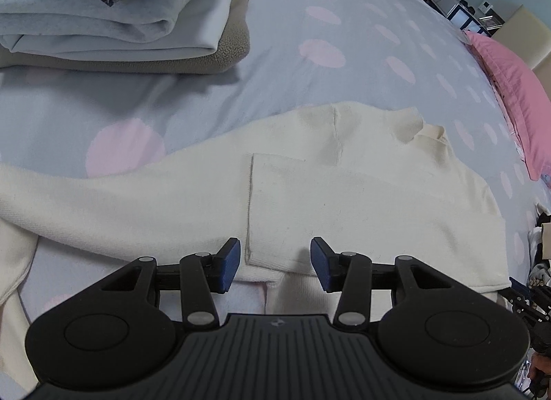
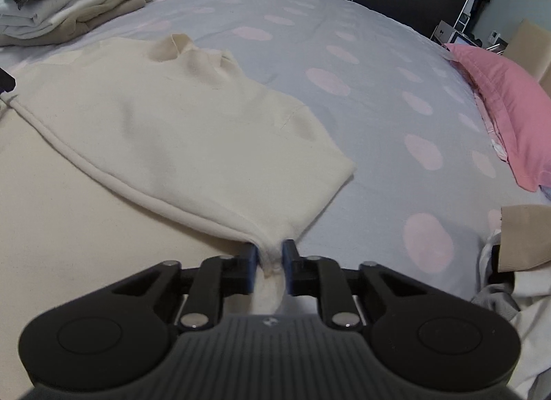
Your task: Fold clothes
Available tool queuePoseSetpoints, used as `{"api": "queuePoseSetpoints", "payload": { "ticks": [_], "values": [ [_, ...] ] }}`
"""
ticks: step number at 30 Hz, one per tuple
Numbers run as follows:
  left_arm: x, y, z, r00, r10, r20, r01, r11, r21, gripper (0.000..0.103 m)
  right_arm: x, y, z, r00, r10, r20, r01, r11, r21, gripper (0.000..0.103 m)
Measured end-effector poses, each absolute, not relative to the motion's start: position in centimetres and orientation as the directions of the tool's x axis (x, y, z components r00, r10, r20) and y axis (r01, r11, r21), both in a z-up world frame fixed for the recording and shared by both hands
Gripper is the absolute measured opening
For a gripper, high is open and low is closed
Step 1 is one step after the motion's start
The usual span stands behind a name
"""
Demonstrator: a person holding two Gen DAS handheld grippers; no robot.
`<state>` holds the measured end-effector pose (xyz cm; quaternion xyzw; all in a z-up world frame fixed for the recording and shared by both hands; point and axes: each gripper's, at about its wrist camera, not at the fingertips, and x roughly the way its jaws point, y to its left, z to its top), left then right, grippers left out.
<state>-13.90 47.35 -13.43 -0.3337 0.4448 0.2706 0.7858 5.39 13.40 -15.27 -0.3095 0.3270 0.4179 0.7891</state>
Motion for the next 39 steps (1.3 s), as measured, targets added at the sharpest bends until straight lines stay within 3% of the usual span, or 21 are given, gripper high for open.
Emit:
{"api": "queuePoseSetpoints", "payload": {
  "ticks": [16,17,18,19,23,27,33,39],
  "values": [
    [-14.2,47.5,-13.0,0.464,0.118,-0.878,-0.723,0.623,-0.298,0.043,7.8,12.4,-15.7,0.332,0.379,-0.864,-0.810,0.584,-0.055,0.016],
    [-14.2,47.5,-13.0,0.464,0.118,-0.878,-0.723,0.623,-0.298,0.043,7.8,12.3,-15.3,0.323,0.377,-0.868,-0.805,0.592,-0.043,0.022],
    [-14.2,47.5,-13.0,0.465,0.118,-0.878,-0.723,0.623,-0.298,0.043,7.7,12.1,-14.7,0.325,0.381,-0.866,-0.802,0.597,-0.039,0.036],
    [-14.2,47.5,-12.9,0.465,0.119,-0.878,-0.723,0.623,-0.298,0.043,7.6,12.0,-14.2,0.336,0.390,-0.857,-0.800,0.598,-0.042,0.042],
    [-14.5,48.0,-11.5,0.478,0.152,-0.865,-0.728,0.620,-0.293,0.043,6.9,11.7,-12.5,0.355,0.435,-0.828,-0.804,0.594,-0.033,0.048],
    [-15.6,49.4,-9.7,0.484,0.193,-0.853,-0.750,0.593,-0.292,0.044,6.8,12.0,-12.3,0.306,0.485,-0.819,-0.801,0.596,0.053,0.069],
    [-19.5,51.1,-6.9,0.435,0.340,-0.834,-0.812,0.548,-0.200,0.050,7.6,11.6,-13.3,0.219,0.507,-0.833,-0.737,0.646,0.199,0.074],
    [-25.2,53.2,-6.8,0.369,0.423,-0.828,-0.894,0.404,-0.193,0.050,7.8,11.4,-14.1,0.177,0.503,-0.846,-0.699,0.669,0.252,0.077]
  ]
}}
